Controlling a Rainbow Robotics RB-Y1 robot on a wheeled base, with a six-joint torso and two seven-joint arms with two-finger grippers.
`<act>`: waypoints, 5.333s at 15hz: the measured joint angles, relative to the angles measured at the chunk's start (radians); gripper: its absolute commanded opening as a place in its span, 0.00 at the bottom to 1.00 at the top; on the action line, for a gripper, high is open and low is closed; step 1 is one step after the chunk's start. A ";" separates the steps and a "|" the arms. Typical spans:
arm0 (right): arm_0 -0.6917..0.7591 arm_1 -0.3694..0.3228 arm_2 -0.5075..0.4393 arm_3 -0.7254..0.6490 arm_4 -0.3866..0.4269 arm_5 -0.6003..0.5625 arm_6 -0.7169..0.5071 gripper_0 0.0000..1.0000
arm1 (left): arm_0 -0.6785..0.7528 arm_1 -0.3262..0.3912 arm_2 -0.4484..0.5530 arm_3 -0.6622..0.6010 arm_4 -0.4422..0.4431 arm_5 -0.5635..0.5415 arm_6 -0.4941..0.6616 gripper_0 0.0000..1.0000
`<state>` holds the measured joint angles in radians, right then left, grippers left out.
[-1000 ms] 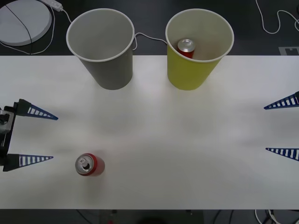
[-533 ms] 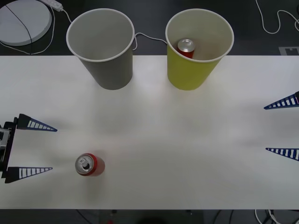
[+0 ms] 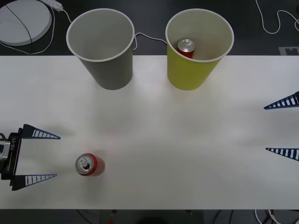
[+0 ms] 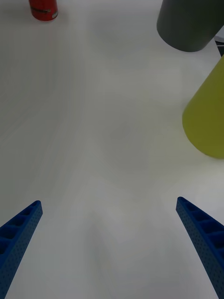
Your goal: Put the can into the green bin and the plastic bottle into the gray bin
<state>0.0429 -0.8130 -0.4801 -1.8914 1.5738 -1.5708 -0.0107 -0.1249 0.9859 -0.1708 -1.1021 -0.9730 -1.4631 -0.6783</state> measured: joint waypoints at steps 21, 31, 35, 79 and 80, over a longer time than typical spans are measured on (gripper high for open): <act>0.000 0.000 0.000 0.000 0.000 0.000 0.000 1.00 | -0.105 -0.214 -0.271 0.272 0.212 0.040 -0.203 1.00; 0.000 0.000 0.000 0.000 0.000 0.000 0.000 1.00 | -0.124 -0.289 -0.270 0.278 0.196 0.070 -0.202 0.04; 0.000 0.000 0.000 0.000 0.000 0.000 0.000 1.00 | -0.122 -0.296 -0.270 0.278 0.200 0.070 -0.190 0.00; 0.000 0.000 0.000 0.000 0.000 0.000 0.000 1.00 | -0.177 0.134 0.241 -0.963 -0.628 0.069 1.576 0.00; 0.000 0.000 0.000 0.000 0.000 0.000 0.000 1.00 | -0.229 0.149 0.208 -0.979 -0.627 0.052 1.628 0.00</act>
<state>0.0429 -0.8130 -0.4801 -1.8914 1.5739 -1.5708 -0.0107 -0.3543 1.1344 0.0370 -2.0811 -1.6001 -1.4112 0.9496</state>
